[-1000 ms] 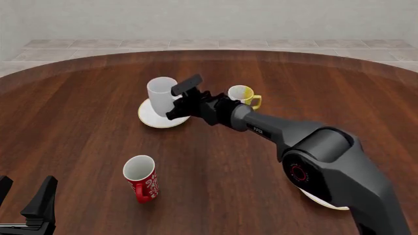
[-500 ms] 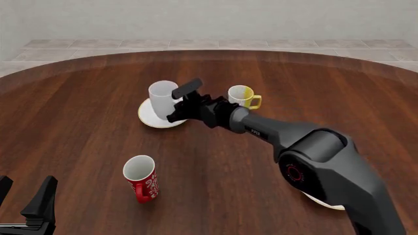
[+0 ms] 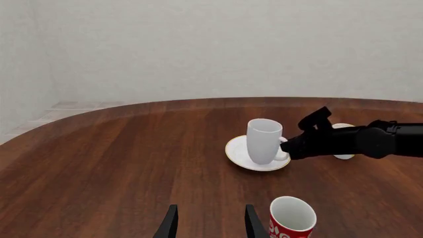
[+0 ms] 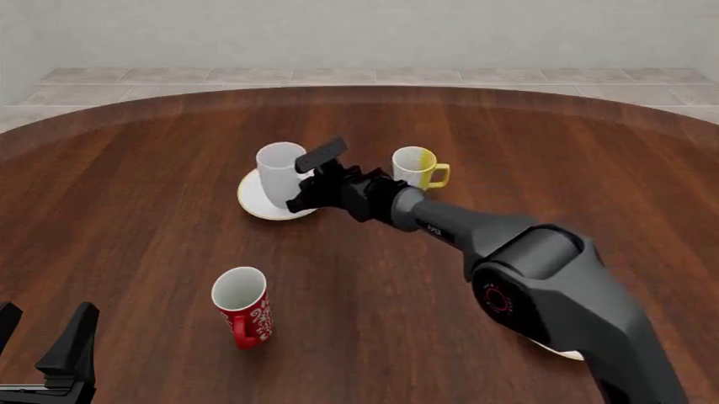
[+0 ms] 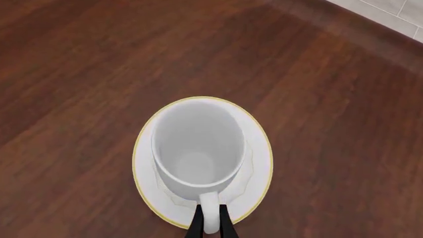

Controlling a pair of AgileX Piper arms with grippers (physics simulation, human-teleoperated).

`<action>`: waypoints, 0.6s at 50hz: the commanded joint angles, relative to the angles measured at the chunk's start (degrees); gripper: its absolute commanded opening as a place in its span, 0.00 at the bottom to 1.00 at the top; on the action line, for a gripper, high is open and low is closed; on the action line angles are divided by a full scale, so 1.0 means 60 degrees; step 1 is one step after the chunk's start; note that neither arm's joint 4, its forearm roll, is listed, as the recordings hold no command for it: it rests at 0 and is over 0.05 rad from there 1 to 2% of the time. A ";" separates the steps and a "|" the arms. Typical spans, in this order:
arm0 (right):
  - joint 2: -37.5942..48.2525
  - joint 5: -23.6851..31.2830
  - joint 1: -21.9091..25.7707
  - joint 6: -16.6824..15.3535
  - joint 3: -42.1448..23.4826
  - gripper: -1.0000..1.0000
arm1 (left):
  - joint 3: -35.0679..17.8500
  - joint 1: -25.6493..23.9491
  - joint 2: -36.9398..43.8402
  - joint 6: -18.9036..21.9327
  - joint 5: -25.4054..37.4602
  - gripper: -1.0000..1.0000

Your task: Put the white mug on the left plate.

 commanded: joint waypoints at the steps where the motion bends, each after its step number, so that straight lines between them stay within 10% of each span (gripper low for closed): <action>1: 0.0124 0.0025 0.0007 0.0106 -0.0204 0.00 | 0.0000 0.0000 0.0000 0.0000 0.0000 1.00; 29: 0.0166 -0.0005 0.0007 0.0185 -0.0243 0.00 | 0.0000 0.0000 0.0000 0.0000 0.0000 1.00; 30: 0.0190 -0.0010 -0.0062 0.0159 -0.0292 1.00 | 0.0000 0.0000 0.0000 0.0000 0.0000 1.00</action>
